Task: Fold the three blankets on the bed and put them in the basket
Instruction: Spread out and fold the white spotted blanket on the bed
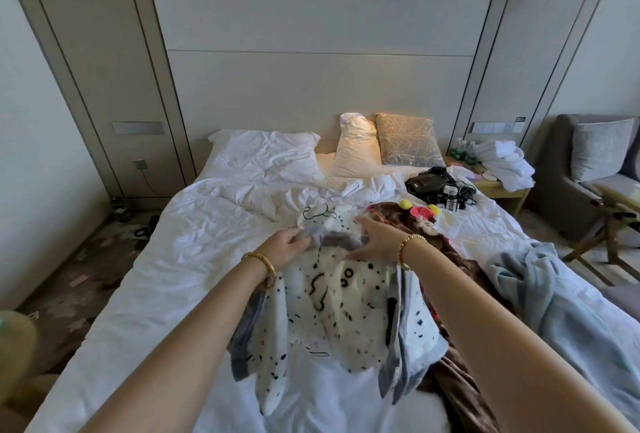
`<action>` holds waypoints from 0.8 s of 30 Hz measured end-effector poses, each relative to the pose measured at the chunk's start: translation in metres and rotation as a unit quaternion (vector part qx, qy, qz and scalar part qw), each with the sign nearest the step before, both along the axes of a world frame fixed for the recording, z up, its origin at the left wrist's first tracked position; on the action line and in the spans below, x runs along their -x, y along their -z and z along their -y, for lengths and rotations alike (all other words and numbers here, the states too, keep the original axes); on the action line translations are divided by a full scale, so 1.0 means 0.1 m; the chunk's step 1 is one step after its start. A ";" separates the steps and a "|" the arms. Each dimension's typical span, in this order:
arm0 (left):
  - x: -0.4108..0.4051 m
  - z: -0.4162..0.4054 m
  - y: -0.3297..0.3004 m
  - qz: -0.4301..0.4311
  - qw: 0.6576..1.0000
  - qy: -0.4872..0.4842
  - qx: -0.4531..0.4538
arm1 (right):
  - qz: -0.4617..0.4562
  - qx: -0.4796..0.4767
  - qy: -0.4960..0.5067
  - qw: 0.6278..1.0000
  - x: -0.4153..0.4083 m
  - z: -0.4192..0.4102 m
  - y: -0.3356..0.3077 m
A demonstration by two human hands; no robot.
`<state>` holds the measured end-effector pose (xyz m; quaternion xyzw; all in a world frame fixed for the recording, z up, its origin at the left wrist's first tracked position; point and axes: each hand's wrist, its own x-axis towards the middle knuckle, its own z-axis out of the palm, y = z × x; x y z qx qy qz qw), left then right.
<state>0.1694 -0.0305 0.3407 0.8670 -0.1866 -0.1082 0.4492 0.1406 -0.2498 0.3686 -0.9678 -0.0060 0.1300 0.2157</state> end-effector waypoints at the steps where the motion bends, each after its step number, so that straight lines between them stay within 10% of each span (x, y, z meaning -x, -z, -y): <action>1: 0.01 0.03 -0.02 -0.009 0.999 0.036 -0.014 | 0.012 -0.045 -0.031 0.998 0.02 -0.07 -0.01; 24: 0.18 0.00 0.08 0.140 0.989 -0.027 -0.044 | 0.097 -0.144 -0.006 0.985 -0.02 -0.33 -0.01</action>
